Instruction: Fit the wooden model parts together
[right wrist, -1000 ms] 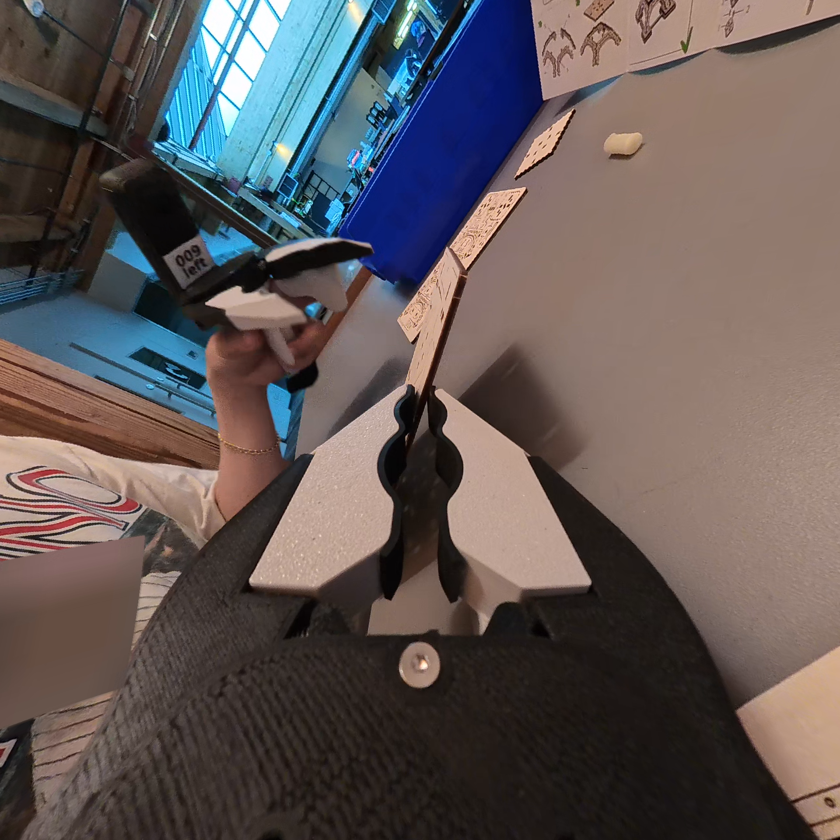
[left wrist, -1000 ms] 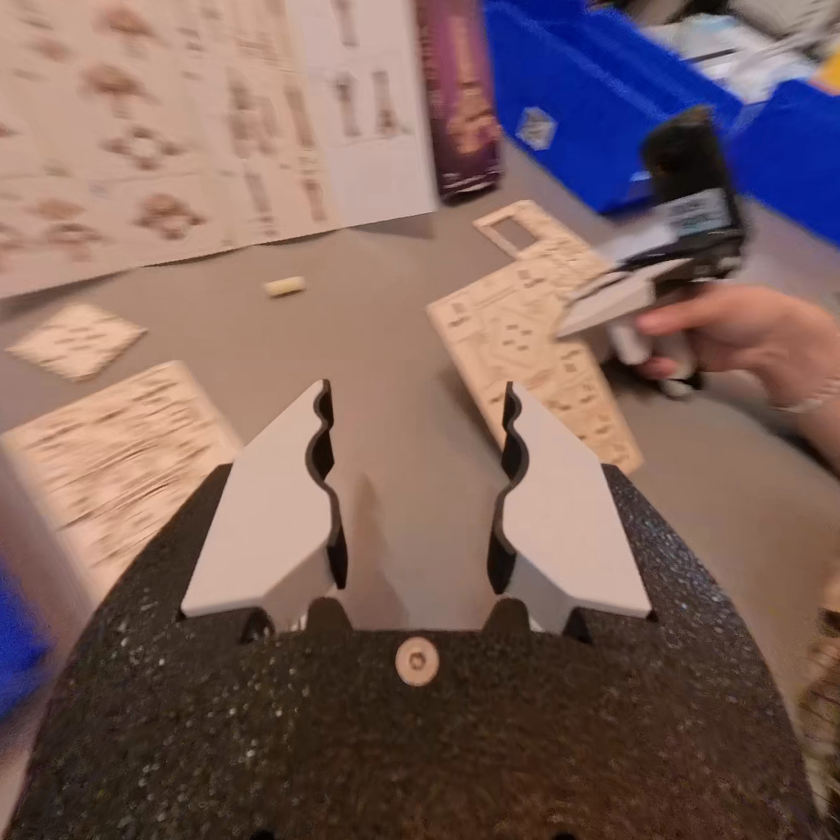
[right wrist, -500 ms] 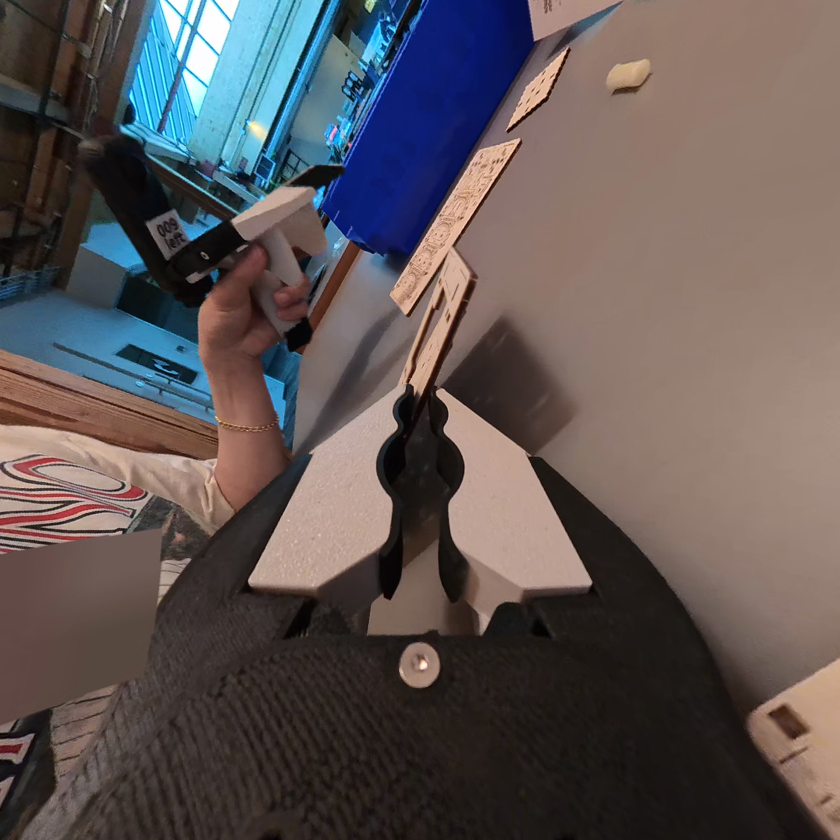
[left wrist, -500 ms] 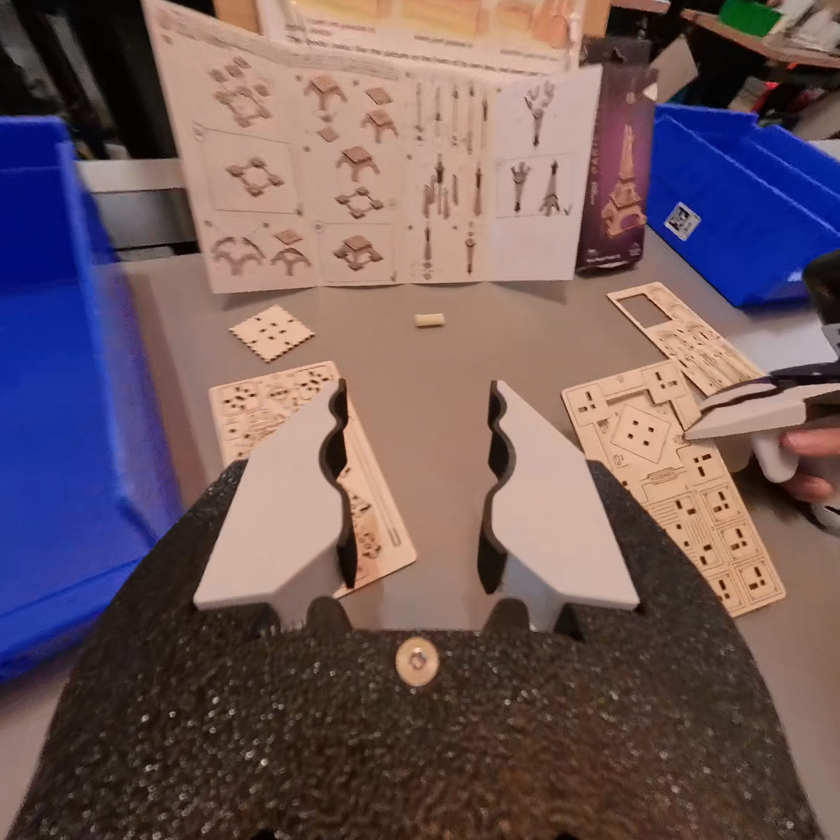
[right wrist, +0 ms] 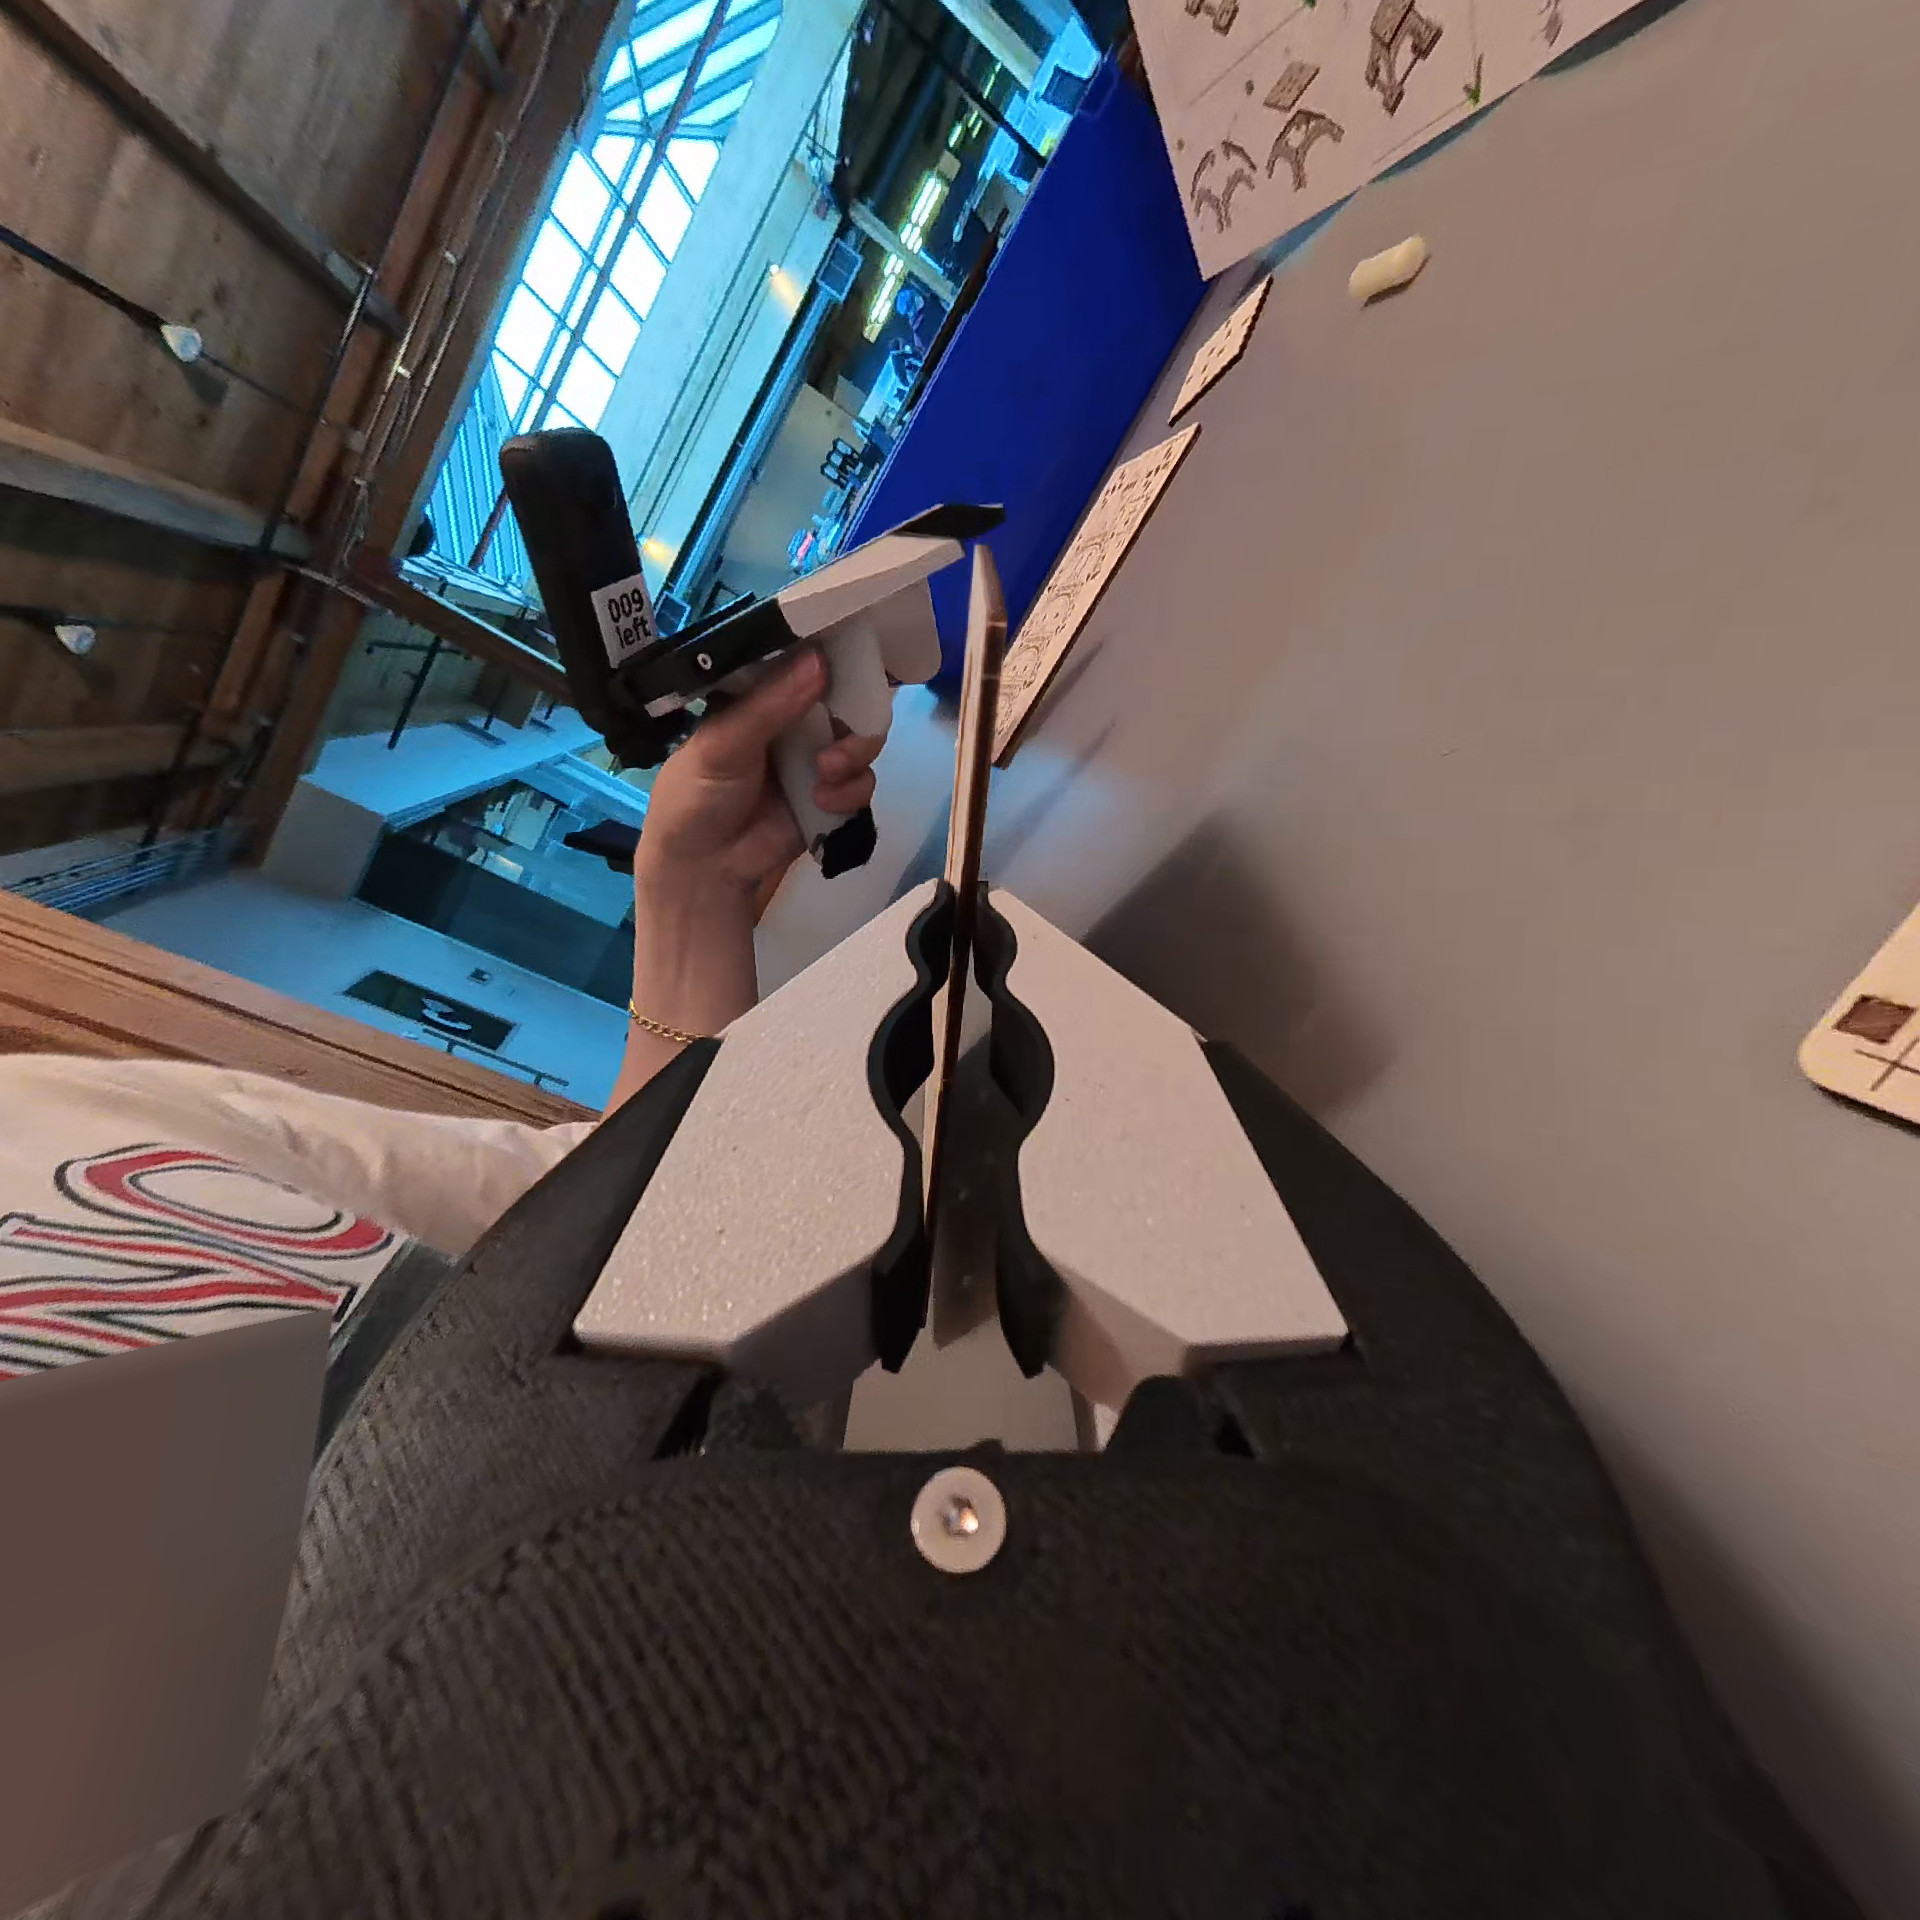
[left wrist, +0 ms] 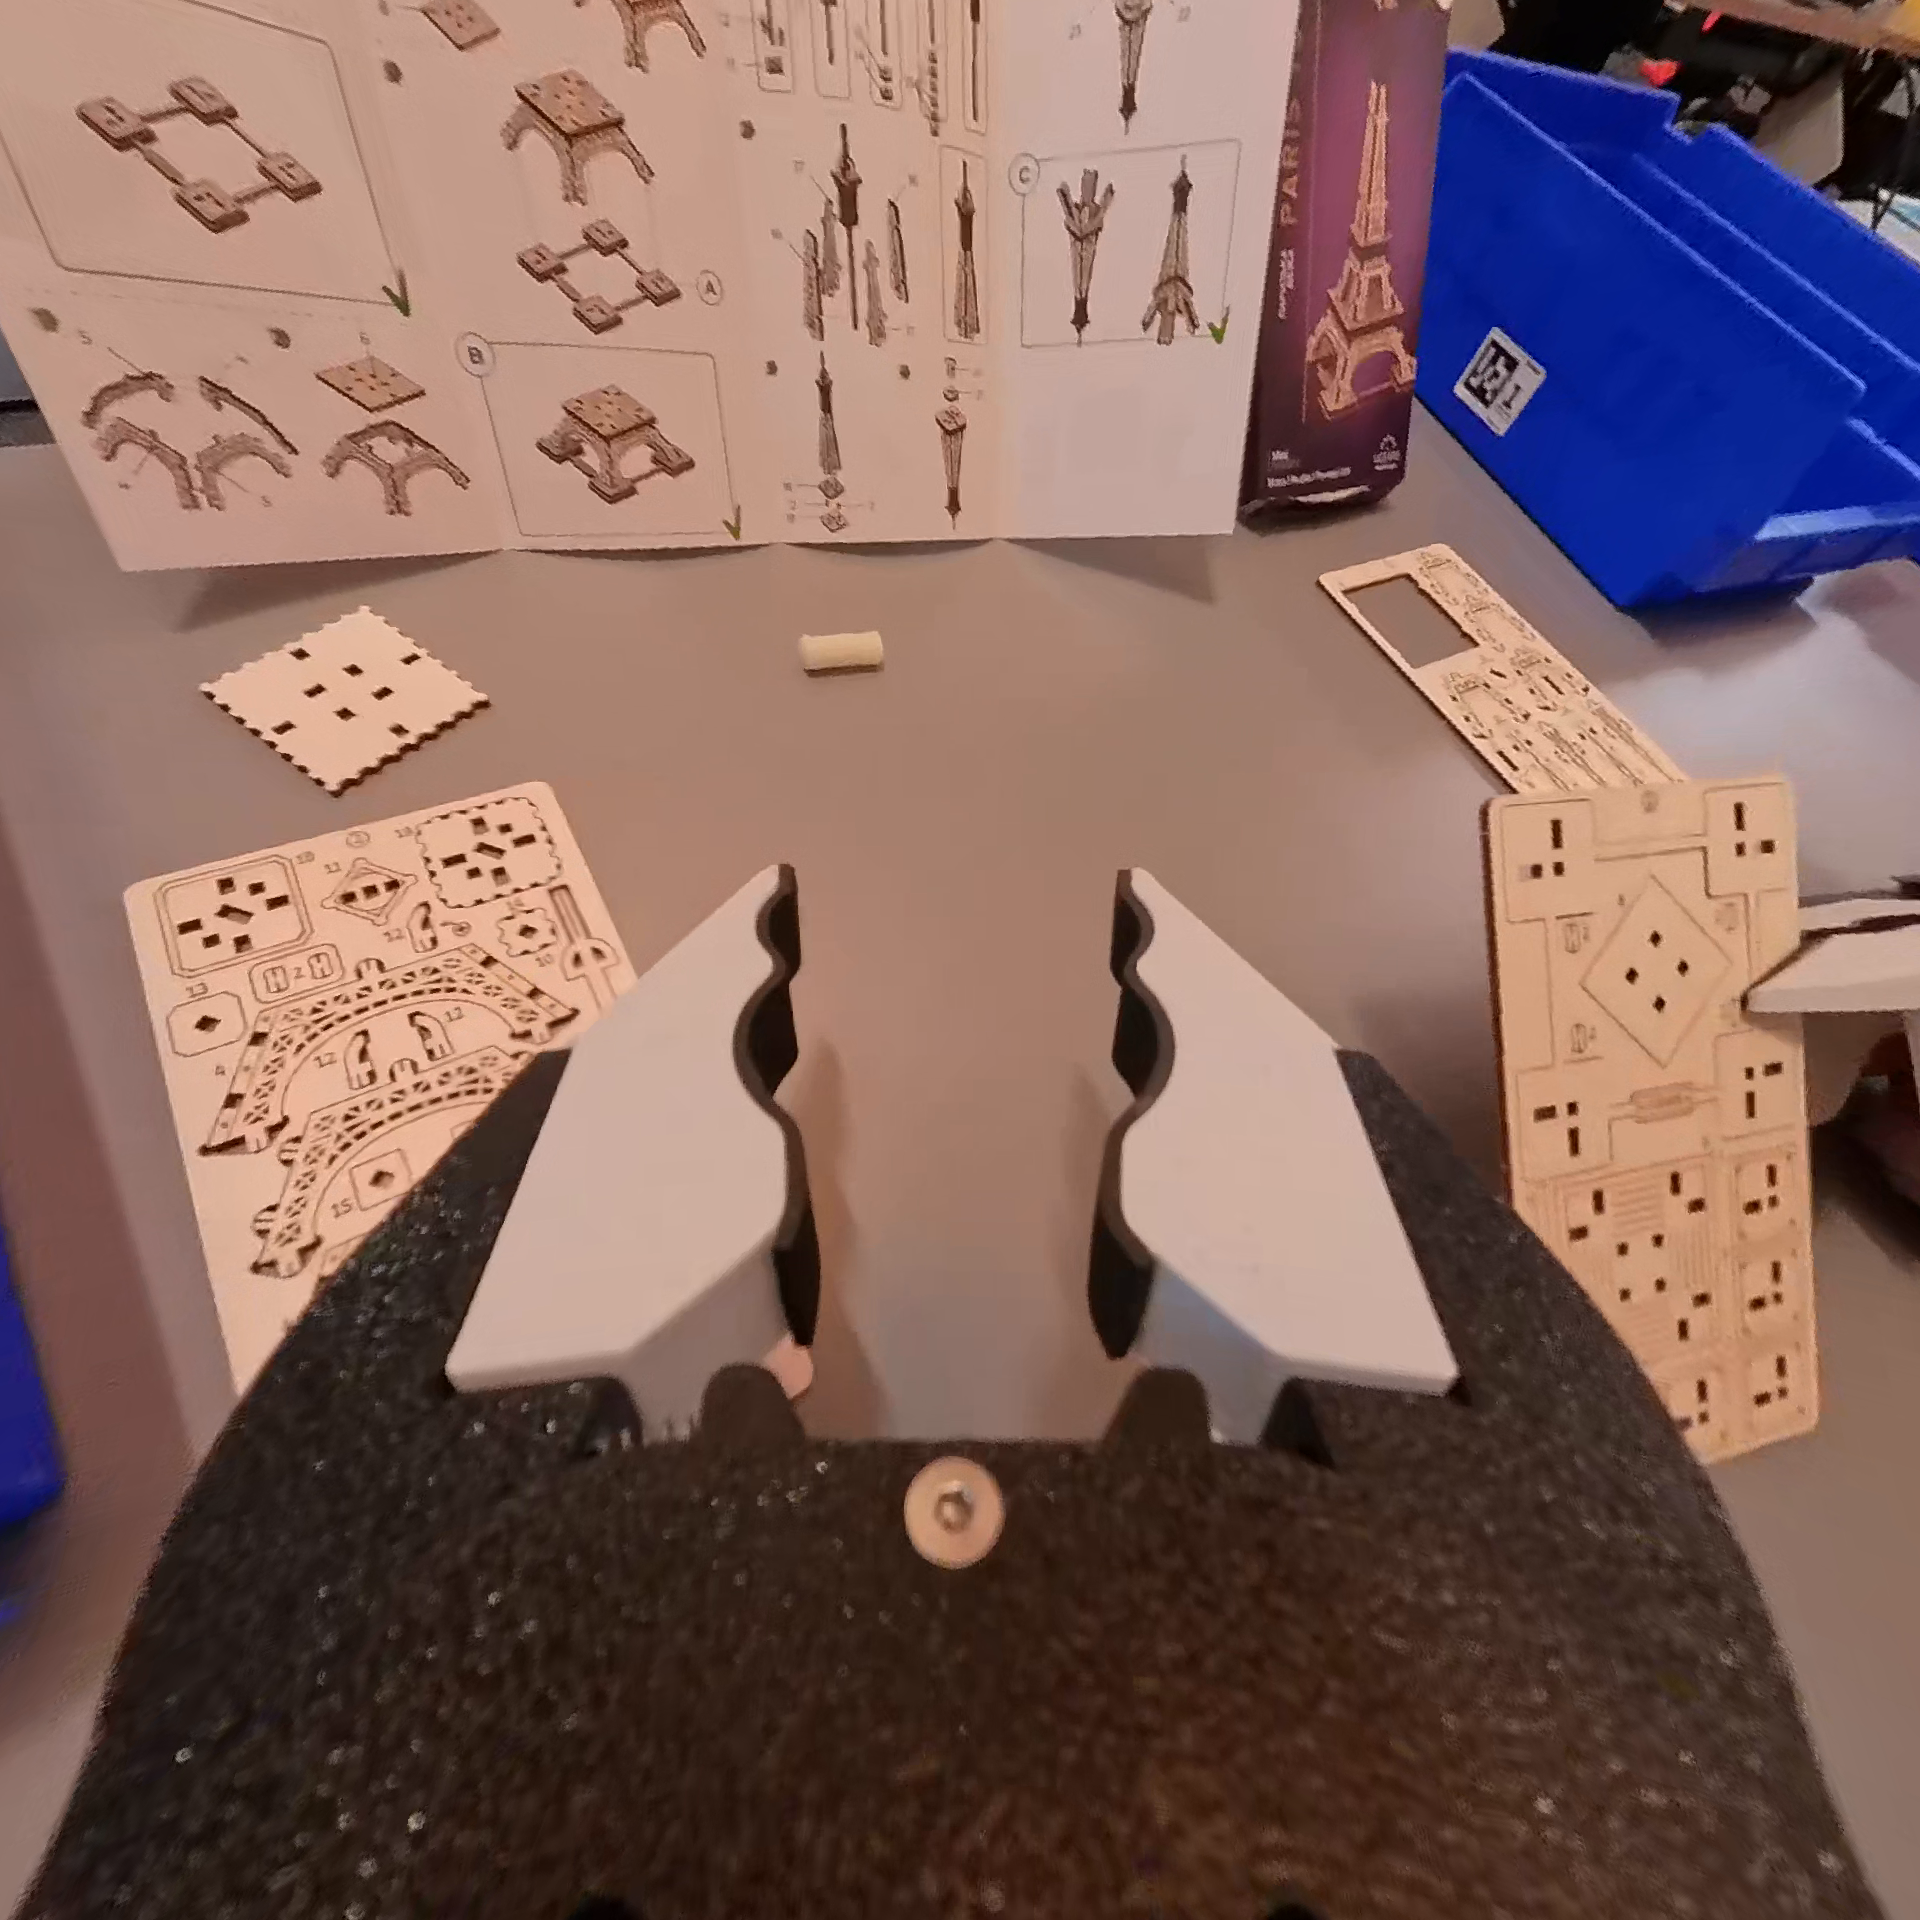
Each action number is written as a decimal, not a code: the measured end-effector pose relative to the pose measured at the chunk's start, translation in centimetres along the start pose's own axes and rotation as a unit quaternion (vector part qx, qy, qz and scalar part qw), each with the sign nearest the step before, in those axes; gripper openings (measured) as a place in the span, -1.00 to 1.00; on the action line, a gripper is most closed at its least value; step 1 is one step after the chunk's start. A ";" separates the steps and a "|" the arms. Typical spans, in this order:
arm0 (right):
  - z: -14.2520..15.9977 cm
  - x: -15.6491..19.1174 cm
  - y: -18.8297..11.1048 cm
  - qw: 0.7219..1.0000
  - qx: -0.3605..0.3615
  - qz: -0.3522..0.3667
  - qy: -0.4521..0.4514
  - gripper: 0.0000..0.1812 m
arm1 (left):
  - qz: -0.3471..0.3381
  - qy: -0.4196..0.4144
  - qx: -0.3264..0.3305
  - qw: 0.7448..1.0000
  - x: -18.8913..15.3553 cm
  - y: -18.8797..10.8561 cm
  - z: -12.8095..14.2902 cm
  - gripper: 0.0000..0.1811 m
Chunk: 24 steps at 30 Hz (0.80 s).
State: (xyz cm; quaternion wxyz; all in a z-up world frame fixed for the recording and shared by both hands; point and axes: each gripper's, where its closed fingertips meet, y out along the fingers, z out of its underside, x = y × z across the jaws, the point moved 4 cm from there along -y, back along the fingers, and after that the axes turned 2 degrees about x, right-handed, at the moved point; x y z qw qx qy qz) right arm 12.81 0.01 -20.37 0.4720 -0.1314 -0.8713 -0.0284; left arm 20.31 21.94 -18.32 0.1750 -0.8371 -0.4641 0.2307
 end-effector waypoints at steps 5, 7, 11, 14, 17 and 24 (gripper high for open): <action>-0.1 0.1 -0.1 1.000 -0.009 0.004 -0.012 -0.99 | -0.018 -0.004 -0.008 1.000 0.8 -0.1 -0.1 -0.38; -0.1 0.1 -0.1 1.000 -0.009 0.003 -0.012 -0.99 | -0.010 -0.007 -0.008 1.000 0.7 -0.1 -0.1 -0.39; -0.2 0.0 -0.2 1.000 -0.014 0.004 -0.009 -0.99 | 0.003 -0.009 -0.005 1.000 0.6 -0.1 0.0 -0.39; -0.2 0.0 -0.2 1.000 -0.013 0.008 -0.010 -0.99 | 0.024 -0.005 0.003 1.000 0.1 -0.1 0.1 -0.39; -0.1 0.0 -0.2 1.000 -0.014 0.010 -0.013 -0.99 | 0.044 -0.011 0.008 0.999 -0.6 0.1 0.3 -0.39; -0.1 -0.3 0.0 0.999 -0.011 0.027 -0.016 -0.98 | 0.093 0.008 0.031 0.995 -2.9 0.5 0.8 -0.39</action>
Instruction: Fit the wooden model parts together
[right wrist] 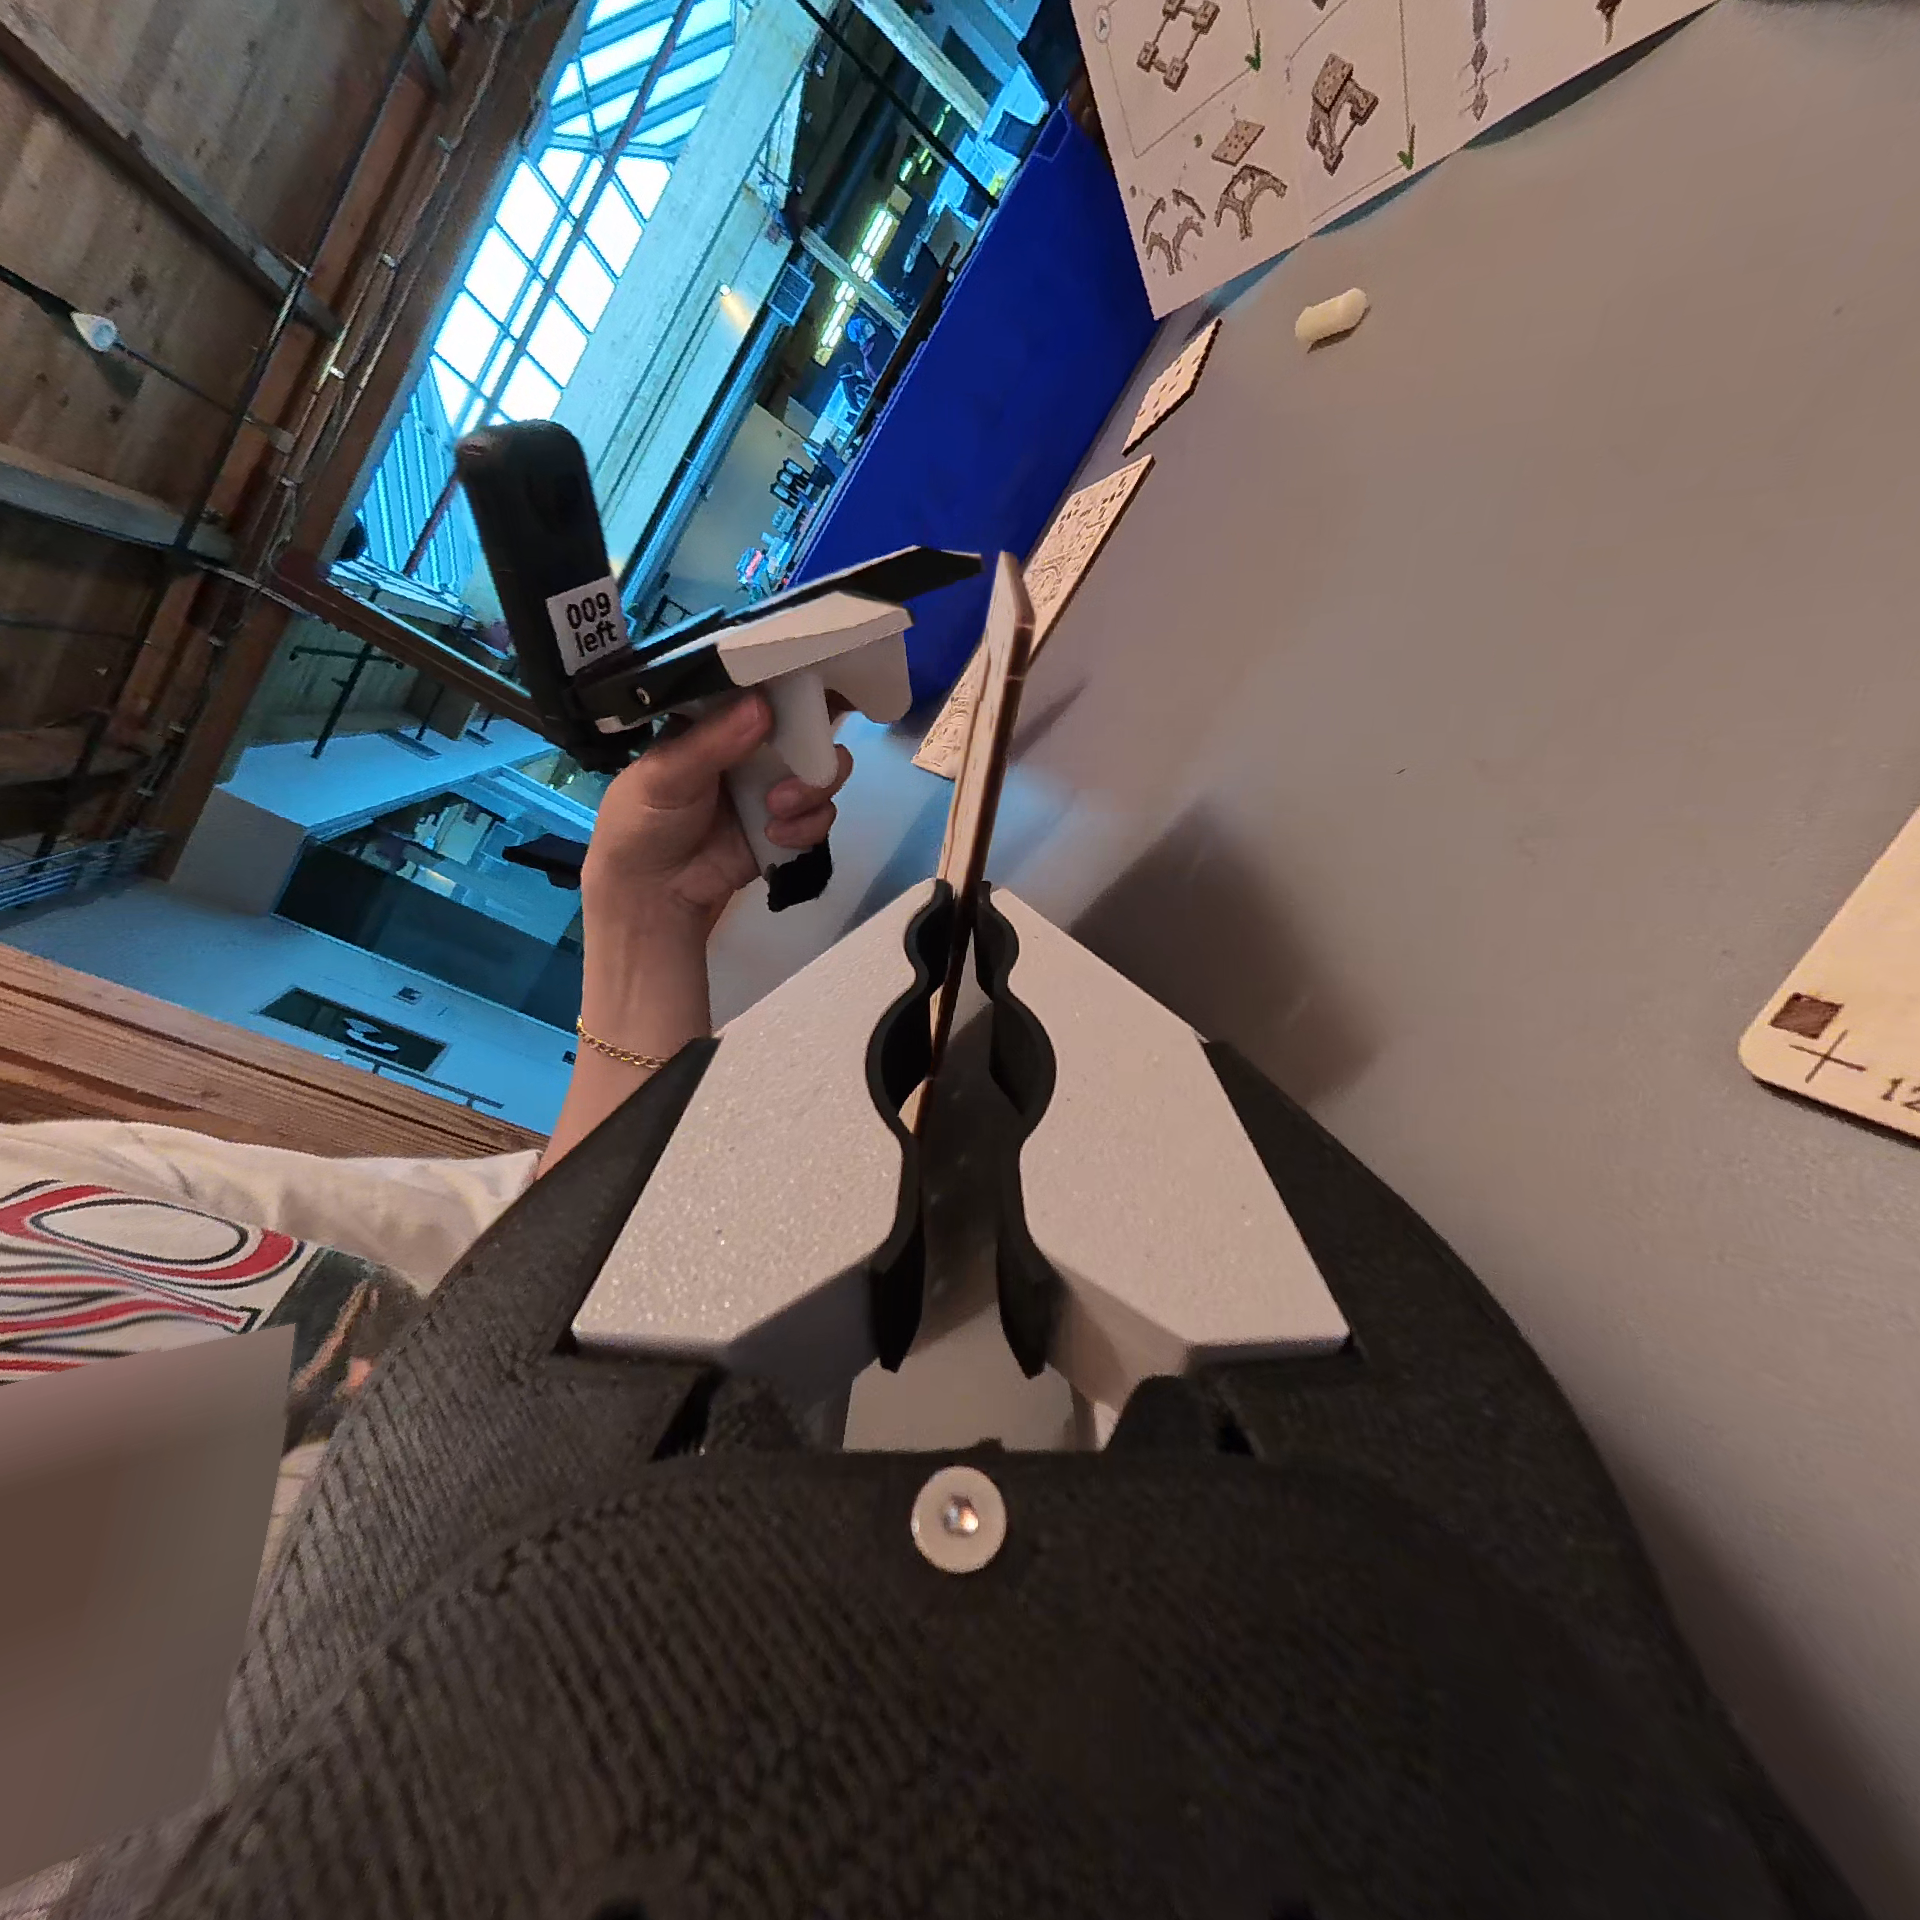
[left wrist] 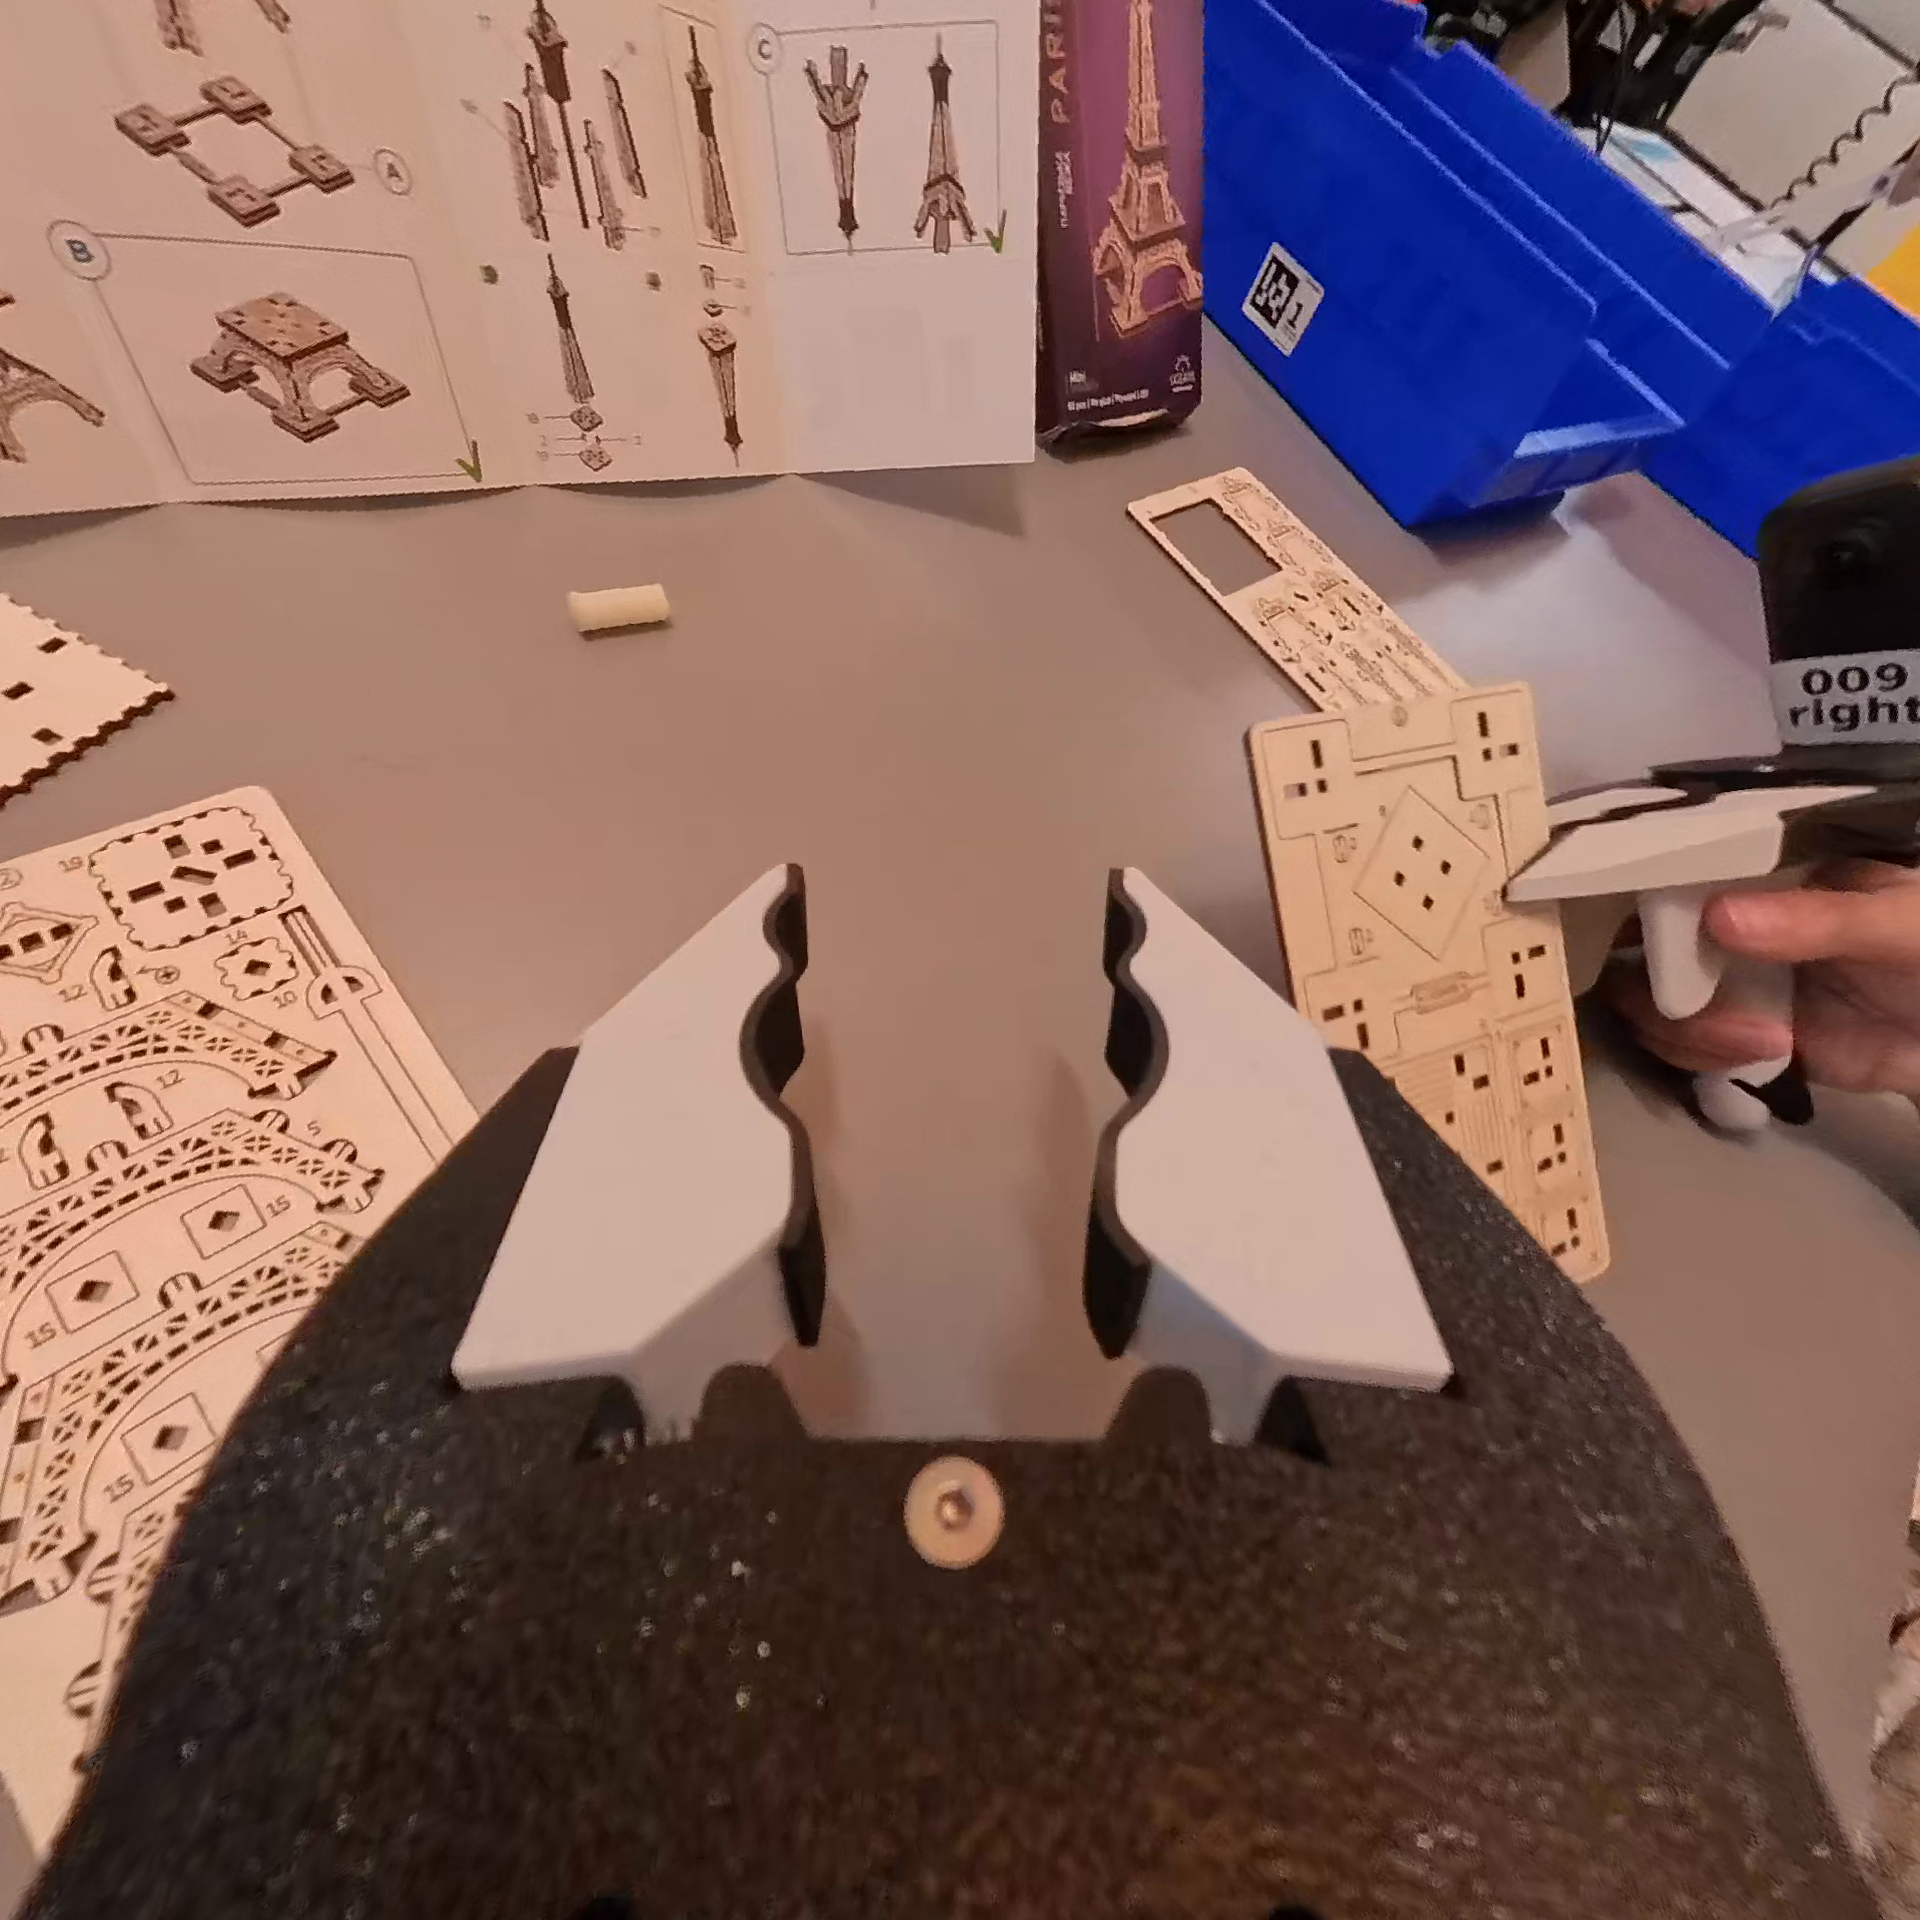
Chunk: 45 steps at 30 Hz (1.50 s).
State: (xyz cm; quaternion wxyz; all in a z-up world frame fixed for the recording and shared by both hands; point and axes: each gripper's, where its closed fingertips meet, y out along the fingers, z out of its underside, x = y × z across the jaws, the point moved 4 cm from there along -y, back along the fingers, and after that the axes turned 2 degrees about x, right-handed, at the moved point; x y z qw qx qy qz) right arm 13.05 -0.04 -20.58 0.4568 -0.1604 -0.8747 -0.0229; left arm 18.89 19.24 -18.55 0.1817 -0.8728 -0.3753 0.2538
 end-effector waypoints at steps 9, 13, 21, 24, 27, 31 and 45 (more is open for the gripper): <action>-1.8 -0.4 2.4 0.999 -0.018 -0.022 0.022 -0.99 | -0.024 0.048 0.031 0.998 2.4 -2.9 0.7 -0.39; -3.2 -1.0 6.6 0.997 0.046 -0.063 0.020 -0.99 | 0.015 -0.009 0.021 1.000 3.1 -3.8 0.6 -0.38; -3.0 -1.8 10.4 0.982 0.171 -0.085 -0.007 -0.97 | 0.012 -0.024 0.018 0.999 3.7 -2.9 0.7 -0.39; -2.7 -1.3 9.8 0.982 0.166 -0.093 -0.023 -0.97 | 0.011 -0.029 0.025 0.999 3.6 -2.2 0.9 -0.39; -2.6 -1.0 9.5 0.982 0.156 -0.097 -0.030 -0.97 | 0.034 -0.043 0.018 0.998 2.7 -1.5 0.6 -0.39; -2.7 -0.8 9.3 0.982 0.150 -0.110 -0.030 -0.98 | 0.054 -0.048 -0.002 0.997 1.9 -1.2 0.2 -0.40; -3.0 -0.4 9.0 0.982 0.138 -0.129 -0.032 -0.99 | 0.158 -0.087 0.029 0.983 -0.2 -0.3 1.2 -0.43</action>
